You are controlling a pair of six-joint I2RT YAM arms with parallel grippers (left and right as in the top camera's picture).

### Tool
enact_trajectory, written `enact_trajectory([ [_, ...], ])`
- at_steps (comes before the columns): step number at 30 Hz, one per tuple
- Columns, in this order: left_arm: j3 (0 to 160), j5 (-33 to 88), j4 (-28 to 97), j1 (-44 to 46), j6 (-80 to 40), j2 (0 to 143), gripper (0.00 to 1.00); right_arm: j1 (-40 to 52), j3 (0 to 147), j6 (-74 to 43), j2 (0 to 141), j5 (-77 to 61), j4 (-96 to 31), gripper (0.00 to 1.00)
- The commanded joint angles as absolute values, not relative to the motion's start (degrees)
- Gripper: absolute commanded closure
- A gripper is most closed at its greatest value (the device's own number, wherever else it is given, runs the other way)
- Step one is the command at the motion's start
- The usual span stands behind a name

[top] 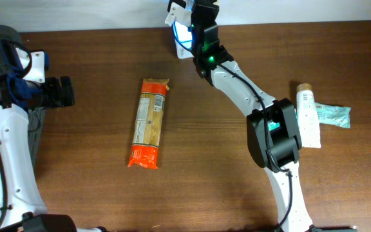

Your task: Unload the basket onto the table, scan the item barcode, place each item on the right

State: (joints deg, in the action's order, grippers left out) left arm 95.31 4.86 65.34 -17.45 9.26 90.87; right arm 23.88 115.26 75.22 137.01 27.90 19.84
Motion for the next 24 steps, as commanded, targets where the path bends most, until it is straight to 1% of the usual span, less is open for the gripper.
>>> enact_trajectory([
  [1,95.72,4.86,65.28,-17.80,9.98,90.78,0.01,22.81,116.29,74.98,136.25,27.57,20.82,0.96],
  [20,95.72,4.86,65.25,-17.80,9.98,90.78,0.01,22.41,116.29,74.72,136.25,26.09,18.74,0.96],
  [24,95.72,4.86,65.25,-17.80,9.98,90.78,0.01,22.41,116.29,74.74,136.25,26.06,22.24,0.96],
])
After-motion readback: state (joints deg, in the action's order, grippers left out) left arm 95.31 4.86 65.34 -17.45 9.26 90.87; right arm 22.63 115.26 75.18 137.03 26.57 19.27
